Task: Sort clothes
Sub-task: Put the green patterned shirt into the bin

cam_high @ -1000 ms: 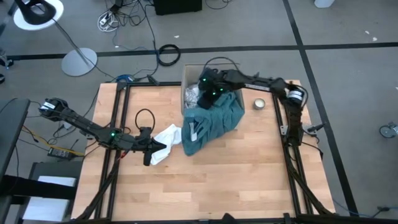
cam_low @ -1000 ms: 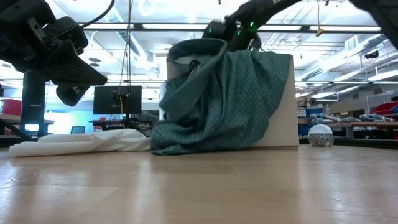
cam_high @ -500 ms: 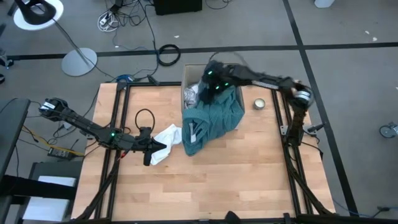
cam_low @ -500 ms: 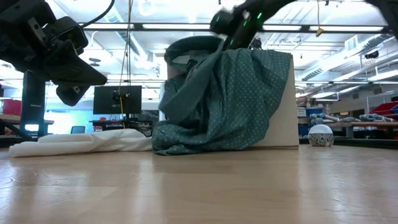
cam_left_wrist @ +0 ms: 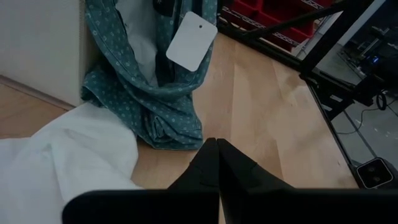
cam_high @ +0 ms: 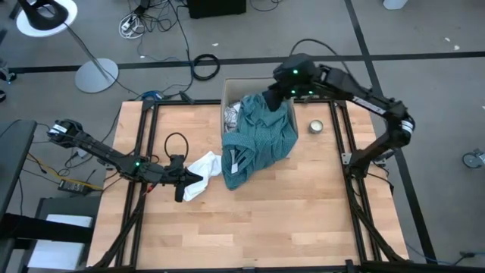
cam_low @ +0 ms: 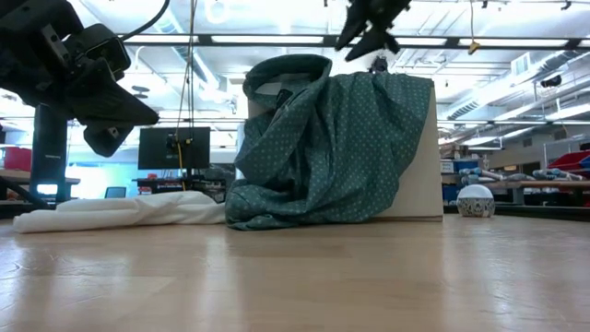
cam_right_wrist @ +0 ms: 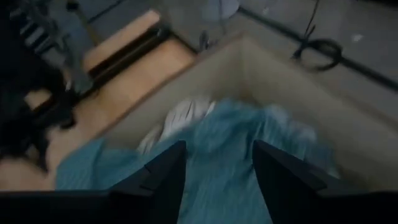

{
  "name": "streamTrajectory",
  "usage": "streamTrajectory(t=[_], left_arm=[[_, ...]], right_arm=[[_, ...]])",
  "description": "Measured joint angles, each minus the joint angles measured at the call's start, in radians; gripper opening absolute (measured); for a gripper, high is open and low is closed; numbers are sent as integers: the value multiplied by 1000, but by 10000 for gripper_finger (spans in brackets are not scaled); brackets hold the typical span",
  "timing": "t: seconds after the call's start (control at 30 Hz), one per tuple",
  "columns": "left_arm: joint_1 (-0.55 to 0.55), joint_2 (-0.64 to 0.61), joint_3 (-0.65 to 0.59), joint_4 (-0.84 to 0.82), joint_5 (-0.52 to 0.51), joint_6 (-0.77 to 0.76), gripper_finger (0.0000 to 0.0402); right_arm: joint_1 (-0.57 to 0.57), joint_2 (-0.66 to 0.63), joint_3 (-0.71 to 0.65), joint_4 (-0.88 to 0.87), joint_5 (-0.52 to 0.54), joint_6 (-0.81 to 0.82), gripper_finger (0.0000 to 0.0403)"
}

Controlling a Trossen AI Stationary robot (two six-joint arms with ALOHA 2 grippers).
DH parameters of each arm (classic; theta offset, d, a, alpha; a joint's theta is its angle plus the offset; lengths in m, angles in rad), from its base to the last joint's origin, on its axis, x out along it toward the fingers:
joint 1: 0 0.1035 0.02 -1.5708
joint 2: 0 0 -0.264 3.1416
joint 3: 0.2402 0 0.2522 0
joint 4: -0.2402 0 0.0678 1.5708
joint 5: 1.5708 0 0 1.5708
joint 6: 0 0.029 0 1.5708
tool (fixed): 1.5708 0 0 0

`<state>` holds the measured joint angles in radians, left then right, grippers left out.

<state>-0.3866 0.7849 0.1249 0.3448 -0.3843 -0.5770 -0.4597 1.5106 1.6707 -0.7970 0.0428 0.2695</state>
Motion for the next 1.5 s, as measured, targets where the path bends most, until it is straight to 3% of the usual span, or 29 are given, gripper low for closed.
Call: streamTrajectory(t=[0.13,0.23,0.47,0.63,0.77,0.97,1.13,1.3,1.5], left_arm=[[0,0,0,0,0,-2,0],[0,0,0,-3,0,-3,0],[0,0,0,-8,0,-2,0],[0,0,0,-7,0,-1,0],[0,0,0,-7,0,-1,0],[0,0,0,-7,0,-2,0],[0,0,0,-6,0,-2,0],[0,0,0,-7,0,-3,0],[0,0,0,-6,0,-3,0]], right_arm=[[35,-56,0,-123,-38,17,190],[108,-114,-33,-190,3,7,188],[421,-307,-263,-171,241,152,187],[699,-408,-549,-6,485,363,187],[842,-403,-764,189,616,474,187],[903,-264,-1046,653,645,495,187],[882,-61,-1198,1050,640,559,187],[863,187,-1207,1291,564,559,186],[852,417,-1084,1456,617,409,186]])
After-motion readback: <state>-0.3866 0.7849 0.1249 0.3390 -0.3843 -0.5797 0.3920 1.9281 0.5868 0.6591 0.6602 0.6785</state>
